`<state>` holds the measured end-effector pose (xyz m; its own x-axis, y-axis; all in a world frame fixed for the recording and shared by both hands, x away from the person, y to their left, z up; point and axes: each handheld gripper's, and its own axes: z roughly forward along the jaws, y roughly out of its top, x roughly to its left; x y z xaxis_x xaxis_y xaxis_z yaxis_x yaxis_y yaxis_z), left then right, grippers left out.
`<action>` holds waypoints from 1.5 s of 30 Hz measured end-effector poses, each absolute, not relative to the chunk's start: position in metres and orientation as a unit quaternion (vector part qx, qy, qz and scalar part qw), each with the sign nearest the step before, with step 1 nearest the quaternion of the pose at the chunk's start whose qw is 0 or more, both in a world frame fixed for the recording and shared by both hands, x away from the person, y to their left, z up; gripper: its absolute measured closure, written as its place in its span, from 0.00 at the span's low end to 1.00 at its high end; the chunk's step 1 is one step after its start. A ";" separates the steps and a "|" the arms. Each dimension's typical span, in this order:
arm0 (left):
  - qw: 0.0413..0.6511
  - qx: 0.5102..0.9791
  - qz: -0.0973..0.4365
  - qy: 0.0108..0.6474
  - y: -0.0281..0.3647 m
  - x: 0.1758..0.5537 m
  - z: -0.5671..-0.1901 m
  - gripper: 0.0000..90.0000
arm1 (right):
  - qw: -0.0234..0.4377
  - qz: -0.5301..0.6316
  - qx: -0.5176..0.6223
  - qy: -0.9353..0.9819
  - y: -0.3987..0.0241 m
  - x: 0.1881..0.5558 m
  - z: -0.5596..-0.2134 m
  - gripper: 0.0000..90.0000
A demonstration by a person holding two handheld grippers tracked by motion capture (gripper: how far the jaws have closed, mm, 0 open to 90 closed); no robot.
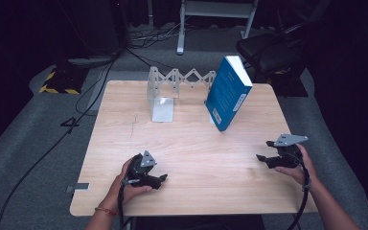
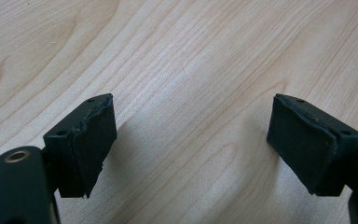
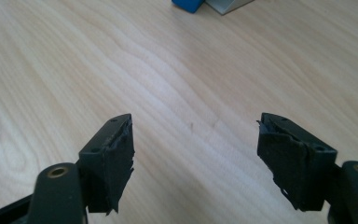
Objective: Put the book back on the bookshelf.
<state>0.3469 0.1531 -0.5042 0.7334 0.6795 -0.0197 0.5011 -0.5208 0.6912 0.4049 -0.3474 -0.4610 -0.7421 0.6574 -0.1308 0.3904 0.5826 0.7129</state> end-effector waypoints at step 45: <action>0.349 0.862 0.129 0.343 0.153 0.347 -0.504 0.18 | 0.180 0.363 0.402 0.821 -0.414 0.366 -0.504 0.21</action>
<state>0.3467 0.1533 -0.5042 0.7314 0.6817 -0.0174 0.5015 -0.5204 0.6911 0.3656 -0.4136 -0.5044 -0.6119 0.7909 -0.0045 0.5290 0.4135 0.7411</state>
